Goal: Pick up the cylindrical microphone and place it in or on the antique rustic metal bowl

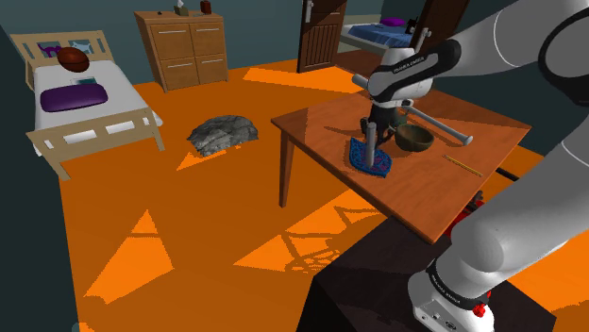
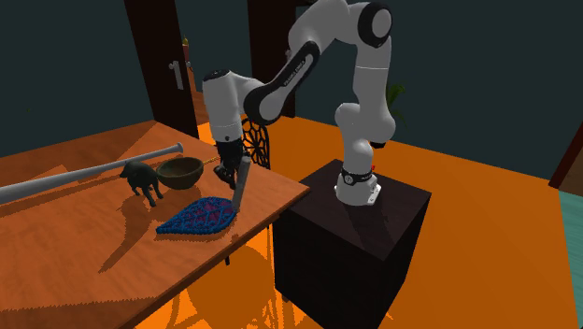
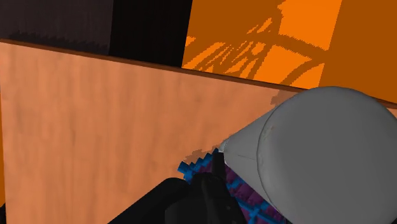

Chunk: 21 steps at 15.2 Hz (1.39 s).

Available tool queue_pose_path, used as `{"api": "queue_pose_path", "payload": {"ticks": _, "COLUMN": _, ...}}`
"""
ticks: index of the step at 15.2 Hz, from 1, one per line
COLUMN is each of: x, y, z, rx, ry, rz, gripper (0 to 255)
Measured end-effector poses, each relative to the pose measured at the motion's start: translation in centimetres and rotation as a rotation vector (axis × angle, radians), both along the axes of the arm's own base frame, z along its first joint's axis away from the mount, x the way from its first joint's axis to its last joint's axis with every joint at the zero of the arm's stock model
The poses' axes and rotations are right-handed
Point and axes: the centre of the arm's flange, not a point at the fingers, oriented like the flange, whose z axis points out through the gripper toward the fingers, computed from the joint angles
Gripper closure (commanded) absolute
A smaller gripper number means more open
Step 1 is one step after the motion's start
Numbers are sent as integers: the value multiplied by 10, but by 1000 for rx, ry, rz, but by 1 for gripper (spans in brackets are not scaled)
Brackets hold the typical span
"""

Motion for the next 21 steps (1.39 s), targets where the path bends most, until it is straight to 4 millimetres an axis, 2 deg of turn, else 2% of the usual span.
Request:
{"api": "queue_pose_path", "payload": {"ticks": 2, "x": -1, "y": 0, "z": 10, "rx": 0, "ry": 0, "rz": 0, "gripper": 255}}
{"api": "queue_pose_path", "payload": {"ticks": 5, "x": 2, "y": -25, "z": 14, "rx": 0, "ry": 0, "rz": -1, "gripper": 255}}
{"api": "queue_pose_path", "payload": {"ticks": 14, "x": -1, "y": -141, "z": 17, "rx": 1, "ry": 0, "rz": -1, "gripper": 255}}
{"api": "queue_pose_path", "payload": {"ticks": 15, "x": 2, "y": -160, "z": 17, "rx": 1, "ry": 1, "rz": -2, "gripper": 255}}
{"api": "queue_pose_path", "payload": {"ticks": 21, "x": 4, "y": -231, "z": 23, "rx": 1, "ry": 1, "rz": -1, "gripper": 255}}
